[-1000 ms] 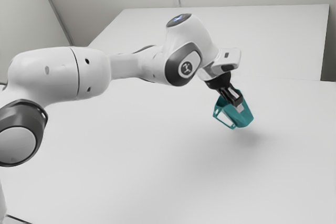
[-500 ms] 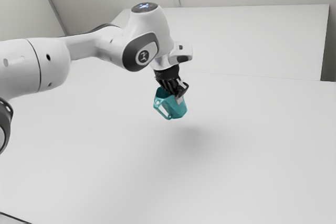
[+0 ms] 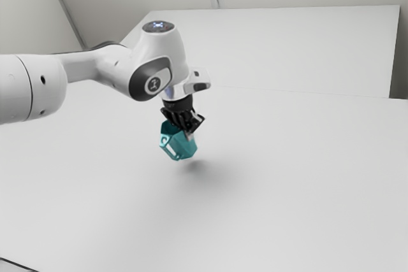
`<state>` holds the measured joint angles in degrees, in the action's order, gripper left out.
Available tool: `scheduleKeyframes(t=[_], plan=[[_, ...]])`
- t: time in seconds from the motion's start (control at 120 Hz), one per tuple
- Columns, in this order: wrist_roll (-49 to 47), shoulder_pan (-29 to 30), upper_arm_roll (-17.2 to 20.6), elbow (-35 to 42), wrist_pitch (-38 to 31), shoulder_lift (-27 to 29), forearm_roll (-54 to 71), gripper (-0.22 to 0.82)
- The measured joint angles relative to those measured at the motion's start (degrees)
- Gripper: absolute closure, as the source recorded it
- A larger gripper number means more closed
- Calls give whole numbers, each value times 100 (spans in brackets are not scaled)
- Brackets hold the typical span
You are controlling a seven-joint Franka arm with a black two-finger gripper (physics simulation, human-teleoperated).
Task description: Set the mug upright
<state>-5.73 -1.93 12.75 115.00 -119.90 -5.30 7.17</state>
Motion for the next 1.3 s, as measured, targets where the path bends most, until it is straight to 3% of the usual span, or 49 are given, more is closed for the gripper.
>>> scheduleKeyframes(t=[0.433, 0.958, 1.158, 1.3], plan=[[-312, 295, 10, 348, -59, 16, 290, 78], [-474, 396, 9, 508, -634, -323, 324, 78], [-446, 388, 8, 508, -685, -288, 260, 37], [-426, 395, 10, 507, -639, -93, 247, 19]])
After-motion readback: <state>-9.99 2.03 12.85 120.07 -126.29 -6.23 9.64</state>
